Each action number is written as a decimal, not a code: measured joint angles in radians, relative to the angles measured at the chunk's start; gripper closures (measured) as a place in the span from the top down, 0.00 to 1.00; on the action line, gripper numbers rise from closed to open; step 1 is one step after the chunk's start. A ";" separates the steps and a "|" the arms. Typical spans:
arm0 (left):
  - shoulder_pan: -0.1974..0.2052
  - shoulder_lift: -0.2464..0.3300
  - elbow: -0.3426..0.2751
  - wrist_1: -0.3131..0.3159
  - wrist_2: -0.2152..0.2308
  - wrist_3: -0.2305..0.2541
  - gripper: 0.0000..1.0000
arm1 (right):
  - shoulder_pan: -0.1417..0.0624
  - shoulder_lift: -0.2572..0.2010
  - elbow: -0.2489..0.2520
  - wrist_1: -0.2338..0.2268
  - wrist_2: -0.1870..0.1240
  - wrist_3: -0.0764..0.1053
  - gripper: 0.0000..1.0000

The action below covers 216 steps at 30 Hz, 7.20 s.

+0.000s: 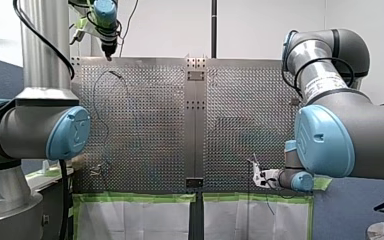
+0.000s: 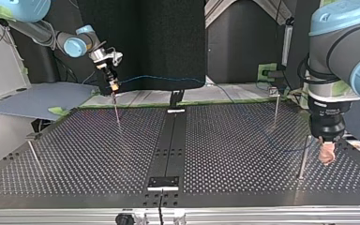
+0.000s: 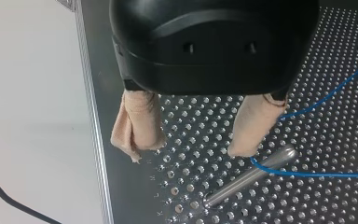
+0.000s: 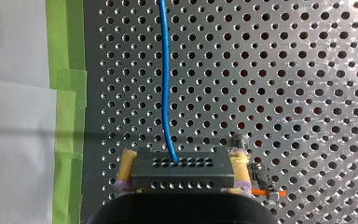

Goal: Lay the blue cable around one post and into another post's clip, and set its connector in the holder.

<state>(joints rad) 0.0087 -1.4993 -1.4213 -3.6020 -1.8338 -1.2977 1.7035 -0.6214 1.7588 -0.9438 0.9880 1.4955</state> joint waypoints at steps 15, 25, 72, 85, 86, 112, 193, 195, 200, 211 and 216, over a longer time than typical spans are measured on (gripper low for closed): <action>-0.042 0.082 -0.036 0.019 0.099 -0.027 1.00 | 0.000 0.000 0.000 0.007 0.001 -0.005 0.00; -0.109 0.178 -0.130 0.107 0.195 -0.087 1.00 | 0.001 0.000 0.000 0.009 0.002 -0.004 0.00; -0.538 -0.202 -0.479 0.537 -0.150 -0.493 1.00 | -0.037 0.000 -0.005 0.020 0.027 -0.002 0.00; -0.654 -0.317 -0.425 0.653 -0.141 -0.609 1.00 | -0.037 -0.001 -0.005 0.020 0.028 -0.003 0.00; -0.664 -0.328 -0.415 0.663 -0.133 -0.620 1.00 | -0.037 0.000 -0.005 0.020 0.029 -0.003 0.00; -0.897 -0.561 -0.182 0.896 -0.134 -0.790 1.00 | -0.045 -0.001 -0.005 0.023 0.034 -0.009 0.00; -0.944 -1.228 0.018 1.078 -0.291 -0.751 1.00 | -0.059 0.000 -0.005 0.049 0.046 -0.037 0.00; -0.946 -1.228 0.025 1.066 -0.309 -0.743 1.00 | -0.060 0.000 -0.005 0.051 0.049 -0.039 0.00; -0.959 -1.219 0.049 1.055 -0.346 -0.715 1.00 | -0.062 0.000 -0.005 0.057 0.054 -0.048 0.00; -0.959 -1.215 0.100 1.048 -0.355 -0.677 1.00 | -0.065 0.000 -0.005 0.057 0.058 -0.053 0.00; -0.934 -1.216 0.120 1.045 -0.368 -0.661 1.00 | -0.065 0.000 -0.005 0.058 0.058 -0.055 0.00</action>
<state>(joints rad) -0.9249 -2.7149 -1.3014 -2.5574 -2.2020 -1.9590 1.6384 -0.6215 1.7542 -0.8857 1.0464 1.4404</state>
